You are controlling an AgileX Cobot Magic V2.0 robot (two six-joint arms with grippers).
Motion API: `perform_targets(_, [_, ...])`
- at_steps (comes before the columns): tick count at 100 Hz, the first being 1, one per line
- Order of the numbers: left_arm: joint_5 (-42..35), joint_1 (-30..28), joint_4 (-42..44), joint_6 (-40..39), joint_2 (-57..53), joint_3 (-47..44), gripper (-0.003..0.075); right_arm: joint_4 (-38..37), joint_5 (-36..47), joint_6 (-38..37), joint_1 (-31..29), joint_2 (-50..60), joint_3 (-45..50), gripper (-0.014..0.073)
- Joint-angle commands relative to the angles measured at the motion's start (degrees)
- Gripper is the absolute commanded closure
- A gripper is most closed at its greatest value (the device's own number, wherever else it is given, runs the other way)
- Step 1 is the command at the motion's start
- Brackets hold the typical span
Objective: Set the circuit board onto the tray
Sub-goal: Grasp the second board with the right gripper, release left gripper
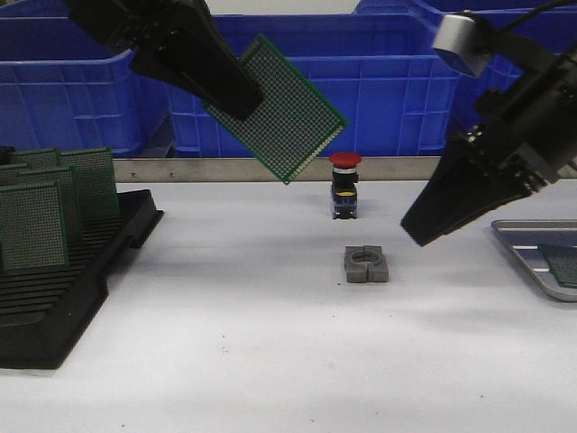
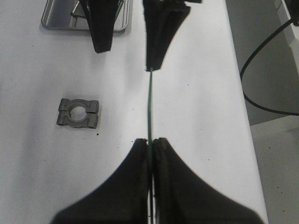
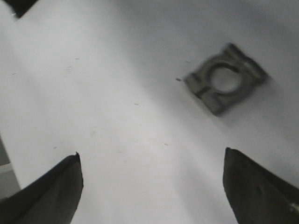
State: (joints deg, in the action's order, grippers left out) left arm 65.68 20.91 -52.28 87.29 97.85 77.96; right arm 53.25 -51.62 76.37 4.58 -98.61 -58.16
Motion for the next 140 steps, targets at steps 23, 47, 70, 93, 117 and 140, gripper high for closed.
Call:
perform_targets(23, [-0.08, 0.50, -4.07, -0.59, -1.52, 1.68, 0.0740, 7.41, -3.21, 10.29, 8.21, 4.62, -3.23, -0.0031])
perform_targets(47, [0.02, 0.50, -4.07, -0.59, -1.52, 1.68, 0.0740, 12.46, -4.94, 11.30, 9.49, 4.74, -6.36, 0.0006])
perform_targets(70, [0.02, 0.50, -4.07, -0.59, -1.52, 1.68, 0.0740, 14.01, -6.94, 11.28, 9.54, 4.74, -7.36, 0.0213])
perform_targets(93, [0.12, 0.50, -4.07, -0.59, -1.52, 1.68, 0.0740, 14.01, -7.55, 11.28, 9.54, 4.74, -7.36, 0.0643])
perform_targets(117, [0.38, 0.50, -4.32, -0.59, -1.52, 1.80, 0.0542, 14.01, -7.64, 11.21, 9.54, 4.74, -7.36, 0.0659])
perform_targets(140, [-0.07, 0.50, -4.42, -0.59, -1.52, 2.01, 0.0257, 10.63, -7.75, 1.63, 9.48, 4.74, -7.28, 0.0659])
